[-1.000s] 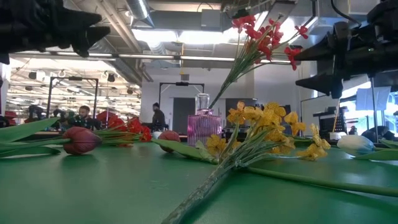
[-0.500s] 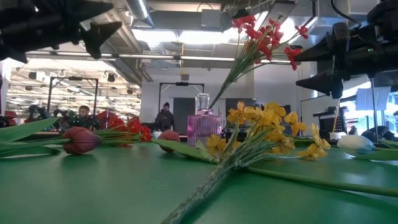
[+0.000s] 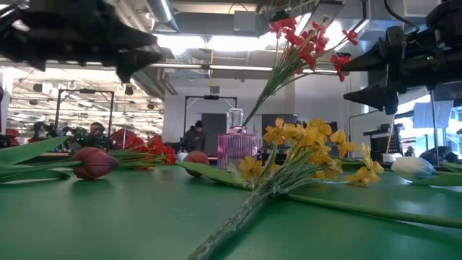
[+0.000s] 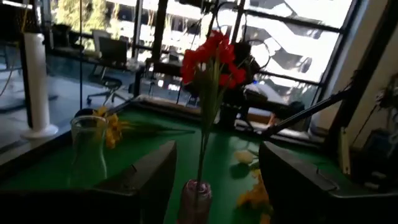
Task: Sort flowers into vase by color
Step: Put the right red flowers into the violet vase
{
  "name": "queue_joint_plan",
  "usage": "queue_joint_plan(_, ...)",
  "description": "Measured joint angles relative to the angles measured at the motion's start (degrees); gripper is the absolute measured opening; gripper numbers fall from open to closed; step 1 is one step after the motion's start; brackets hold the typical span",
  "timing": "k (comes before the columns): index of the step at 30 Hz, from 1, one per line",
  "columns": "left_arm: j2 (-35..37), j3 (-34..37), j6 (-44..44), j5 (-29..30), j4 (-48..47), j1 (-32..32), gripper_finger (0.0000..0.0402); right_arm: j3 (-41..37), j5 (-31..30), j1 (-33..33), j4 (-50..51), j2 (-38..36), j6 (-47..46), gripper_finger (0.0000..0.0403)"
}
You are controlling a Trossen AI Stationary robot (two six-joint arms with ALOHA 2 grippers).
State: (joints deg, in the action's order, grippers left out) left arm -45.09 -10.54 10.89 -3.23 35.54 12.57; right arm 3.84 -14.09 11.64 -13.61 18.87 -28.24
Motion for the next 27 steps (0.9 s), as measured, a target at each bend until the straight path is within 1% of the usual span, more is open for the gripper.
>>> queue_joint_plan(4, -9.53, -9.08, -2.30, 0.81, -6.80, -0.01, 0.0224, 0.00, -0.02, 0.00, 0.00, 0.00, 0.01, 0.0399)
queue_joint_plan(9, -21.08, -18.61, -2.49, -0.09, -7.51, 0.01, 0.0224, 0.00, 0.11, 0.00, 0.02, 0.00, 0.21, 0.0399)
queue_joint_plan(13, -30.23, -24.80, -2.50, -0.94, -7.66, -0.01, 0.0224, 0.00, 0.76, 0.00, 0.11, 0.02, 1.29, 0.0399)
queue_joint_plan(14, -32.44, -26.25, -2.49, -1.29, -7.70, -0.01, 0.0224, 0.00, 0.87, 0.00, 0.13, 0.02, 1.46, 0.0399)
queue_joint_plan(18, -40.71, -32.04, -2.20, -5.95, -7.82, -0.23, 0.0224, 0.02, 1.22, 0.00, 0.48, 0.02, 1.55, 0.0399)
queue_joint_plan(20, -44.00, -34.84, -2.24, -7.03, -7.82, -0.81, 0.0224, 0.02, 1.26, 0.00, 0.79, 0.02, 1.63, 0.0399)
queue_joint_plan(22, -46.67, -37.10, -3.00, -6.92, -7.80, -1.60, 0.0224, 0.02, 1.62, 0.00, 1.19, 0.00, 1.73, 0.0399)
queue_joint_plan(24, -48.85, -38.77, -4.18, -5.82, -7.96, -2.13, 0.0224, 0.02, 1.69, 0.00, 1.84, 0.02, 1.73, 0.0399)
queue_joint_plan(27, -51.01, -39.85, -5.09, -2.69, -8.12, -2.44, 0.0224, 0.02, 1.69, 0.00, 2.26, 0.01, 1.73, 0.0399)
